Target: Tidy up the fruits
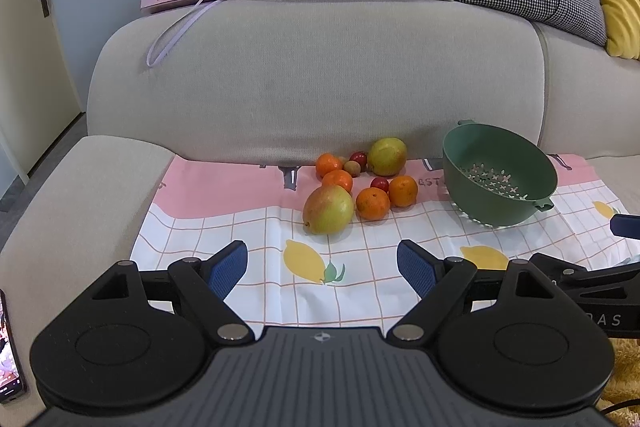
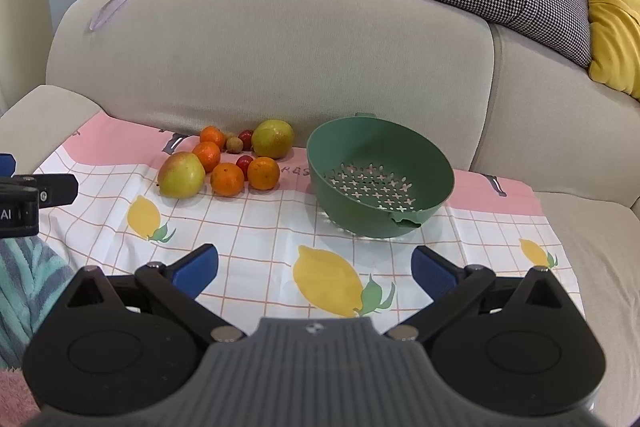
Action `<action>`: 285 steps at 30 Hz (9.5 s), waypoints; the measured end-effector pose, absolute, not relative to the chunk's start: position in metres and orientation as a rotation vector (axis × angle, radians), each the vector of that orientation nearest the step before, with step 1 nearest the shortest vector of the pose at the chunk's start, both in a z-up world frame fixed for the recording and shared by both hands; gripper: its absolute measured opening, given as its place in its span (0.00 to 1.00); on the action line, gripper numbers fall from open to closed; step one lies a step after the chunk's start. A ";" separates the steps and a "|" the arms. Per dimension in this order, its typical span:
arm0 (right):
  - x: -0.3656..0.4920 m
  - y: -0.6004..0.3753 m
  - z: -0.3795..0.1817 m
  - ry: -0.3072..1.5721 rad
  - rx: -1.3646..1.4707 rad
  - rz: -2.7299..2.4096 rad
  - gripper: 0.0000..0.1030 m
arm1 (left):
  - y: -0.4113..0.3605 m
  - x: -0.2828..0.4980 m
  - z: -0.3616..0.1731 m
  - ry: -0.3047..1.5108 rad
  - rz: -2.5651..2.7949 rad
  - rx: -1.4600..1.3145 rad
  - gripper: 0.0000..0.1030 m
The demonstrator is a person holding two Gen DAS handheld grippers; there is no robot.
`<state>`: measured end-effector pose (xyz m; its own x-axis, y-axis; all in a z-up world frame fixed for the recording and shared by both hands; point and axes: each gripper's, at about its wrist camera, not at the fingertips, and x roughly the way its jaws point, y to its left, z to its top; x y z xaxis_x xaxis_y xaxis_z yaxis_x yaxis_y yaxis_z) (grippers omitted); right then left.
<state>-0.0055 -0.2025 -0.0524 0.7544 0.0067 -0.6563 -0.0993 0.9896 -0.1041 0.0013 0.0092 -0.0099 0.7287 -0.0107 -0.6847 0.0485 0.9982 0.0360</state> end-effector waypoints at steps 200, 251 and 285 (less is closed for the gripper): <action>0.164 -0.304 -0.128 0.746 -0.172 0.214 0.43 | -0.157 0.192 -0.071 1.035 -0.451 -0.063 0.76; 0.186 -0.282 -0.171 1.063 -0.331 0.319 0.45 | -0.171 0.208 -0.124 1.317 -0.387 0.135 0.73; 0.113 -0.229 -0.085 0.723 -0.022 0.331 0.78 | -0.016 0.135 -0.023 0.906 -0.308 -0.106 0.73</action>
